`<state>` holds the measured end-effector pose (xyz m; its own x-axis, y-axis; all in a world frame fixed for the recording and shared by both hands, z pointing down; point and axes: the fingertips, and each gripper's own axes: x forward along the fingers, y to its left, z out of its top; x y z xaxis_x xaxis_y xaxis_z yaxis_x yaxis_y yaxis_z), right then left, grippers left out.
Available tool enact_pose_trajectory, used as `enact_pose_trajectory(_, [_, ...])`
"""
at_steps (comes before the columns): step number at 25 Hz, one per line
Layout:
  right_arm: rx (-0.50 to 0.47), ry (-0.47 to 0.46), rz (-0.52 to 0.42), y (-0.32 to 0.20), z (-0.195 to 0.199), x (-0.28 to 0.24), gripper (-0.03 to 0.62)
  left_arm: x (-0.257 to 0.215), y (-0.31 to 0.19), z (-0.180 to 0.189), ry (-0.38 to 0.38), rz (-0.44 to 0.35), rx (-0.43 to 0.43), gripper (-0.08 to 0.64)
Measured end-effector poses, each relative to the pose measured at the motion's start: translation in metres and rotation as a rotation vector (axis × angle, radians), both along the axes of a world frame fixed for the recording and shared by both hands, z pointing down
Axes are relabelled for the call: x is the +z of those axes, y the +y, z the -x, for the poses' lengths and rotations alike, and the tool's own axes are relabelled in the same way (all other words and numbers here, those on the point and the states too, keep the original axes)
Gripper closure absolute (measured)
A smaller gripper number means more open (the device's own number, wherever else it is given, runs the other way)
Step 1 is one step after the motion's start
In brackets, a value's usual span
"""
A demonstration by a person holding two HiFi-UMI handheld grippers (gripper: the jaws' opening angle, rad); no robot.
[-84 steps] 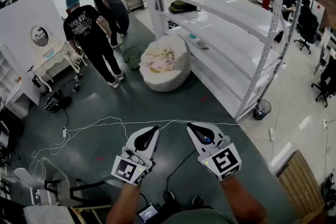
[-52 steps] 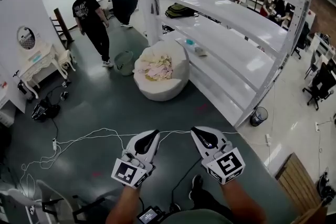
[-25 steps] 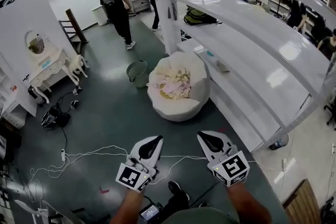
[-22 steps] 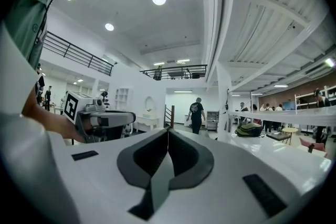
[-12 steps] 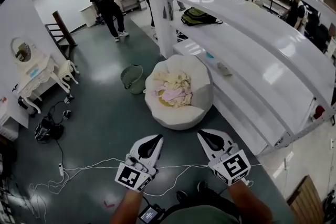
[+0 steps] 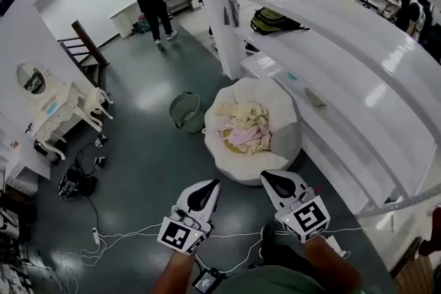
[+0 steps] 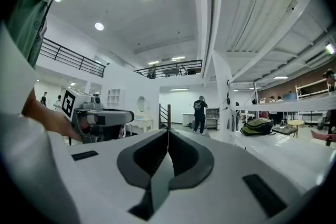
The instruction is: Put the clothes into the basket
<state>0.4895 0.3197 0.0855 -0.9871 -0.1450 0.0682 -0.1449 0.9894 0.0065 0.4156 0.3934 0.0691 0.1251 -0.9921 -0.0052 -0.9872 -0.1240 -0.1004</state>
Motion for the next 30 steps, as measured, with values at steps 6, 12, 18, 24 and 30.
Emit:
enact_pose_trajectory(6, [-0.02,0.017,0.021,-0.064,0.067,0.012,0.586,0.005,-0.064,0.059,-0.004,0.015,-0.027,0.558])
enact_pose_trajectory(12, [-0.004,0.045,0.032,-0.103,0.125,0.028,0.586,0.027,-0.113,0.117,0.004,0.043,0.001,0.558])
enact_pose_trajectory(18, [0.078,0.073,0.031,-0.135,0.193,0.046,0.586,0.042,-0.15,0.191,0.023,0.038,0.079,0.558])
enact_pose_trajectory(24, [0.226,0.082,0.023,-0.16,0.267,0.056,0.586,0.046,-0.178,0.276,0.019,0.022,0.176,0.558])
enact_pose_trajectory(30, [0.321,0.11,0.055,-0.186,0.315,0.071,0.586,0.068,-0.219,0.333,0.044,0.072,0.233,0.558])
